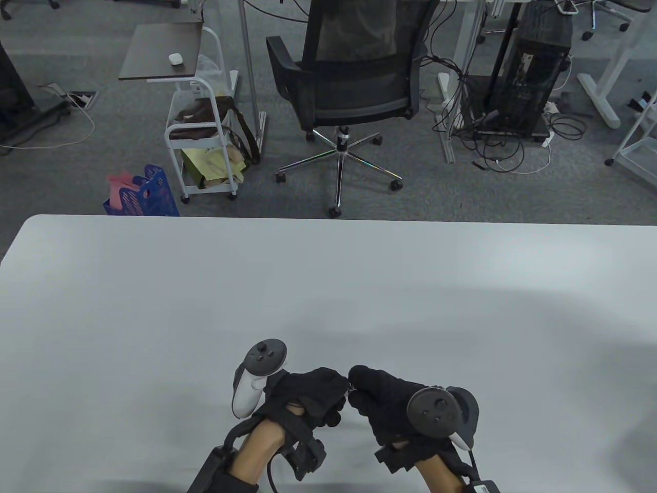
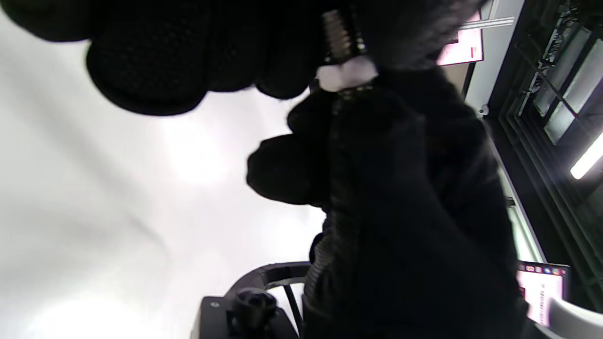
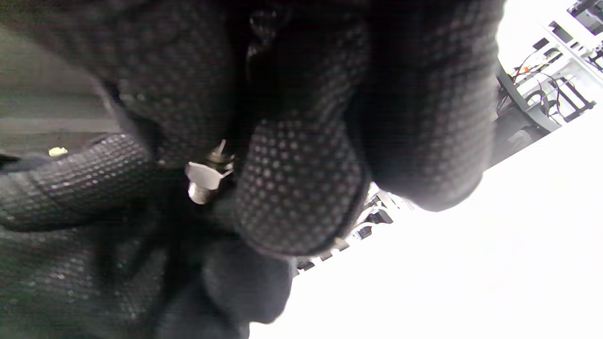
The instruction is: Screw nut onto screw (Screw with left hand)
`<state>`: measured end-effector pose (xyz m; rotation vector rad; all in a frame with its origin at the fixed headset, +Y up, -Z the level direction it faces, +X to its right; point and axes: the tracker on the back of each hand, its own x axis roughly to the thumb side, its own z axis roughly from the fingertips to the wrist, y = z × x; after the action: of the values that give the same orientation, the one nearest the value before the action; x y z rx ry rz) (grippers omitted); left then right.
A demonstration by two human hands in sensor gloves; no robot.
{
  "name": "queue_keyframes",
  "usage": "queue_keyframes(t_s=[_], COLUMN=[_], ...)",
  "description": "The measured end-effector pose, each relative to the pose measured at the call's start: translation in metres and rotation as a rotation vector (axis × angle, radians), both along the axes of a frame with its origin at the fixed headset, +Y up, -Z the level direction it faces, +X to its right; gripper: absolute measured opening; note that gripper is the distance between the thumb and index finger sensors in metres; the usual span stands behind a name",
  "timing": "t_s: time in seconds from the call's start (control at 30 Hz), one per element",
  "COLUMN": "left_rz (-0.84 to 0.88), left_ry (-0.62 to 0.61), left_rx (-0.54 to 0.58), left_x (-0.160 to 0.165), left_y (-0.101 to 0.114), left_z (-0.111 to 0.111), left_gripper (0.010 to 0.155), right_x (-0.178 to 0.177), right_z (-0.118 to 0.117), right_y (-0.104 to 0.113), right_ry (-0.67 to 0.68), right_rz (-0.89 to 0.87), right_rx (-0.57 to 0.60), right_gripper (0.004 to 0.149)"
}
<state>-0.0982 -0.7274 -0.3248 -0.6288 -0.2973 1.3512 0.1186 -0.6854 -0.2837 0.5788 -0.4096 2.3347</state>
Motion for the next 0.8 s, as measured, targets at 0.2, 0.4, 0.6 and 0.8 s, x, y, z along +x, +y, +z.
queue_keyframes(t_s=[0.2, 0.4, 0.6, 0.8], left_rz=[0.053, -0.007, -0.016, 0.002], left_ry=[-0.035, -0.051, -0.009, -0.064], left_rx=[-0.046, -0.005, -0.009, 0.000], left_x=[-0.0037, -0.0033, -0.0046, -0.0023], left_y=[-0.0013, 0.0019, -0.0021, 0.0024], left_z=[0.0006, -0.0010, 0.0001, -0.0001], left_gripper=[0.068, 0.053, 0.066, 0.056], right_x=[0.0007, -0.0022, -0.0033, -0.0040], right_z=[-0.0005, 0.0000, -0.0004, -0.0003], right_y=[-0.0001, -0.0022, -0.0026, -0.0022], right_ry=[0.009, 0.008, 0.010, 0.011], right_rz=[-0.048, -0.015, -0.019, -0.013], right_rx=[-0.019, -0.014, -0.024, -0.022], right_gripper=[0.047, 0.048, 0.048, 0.048])
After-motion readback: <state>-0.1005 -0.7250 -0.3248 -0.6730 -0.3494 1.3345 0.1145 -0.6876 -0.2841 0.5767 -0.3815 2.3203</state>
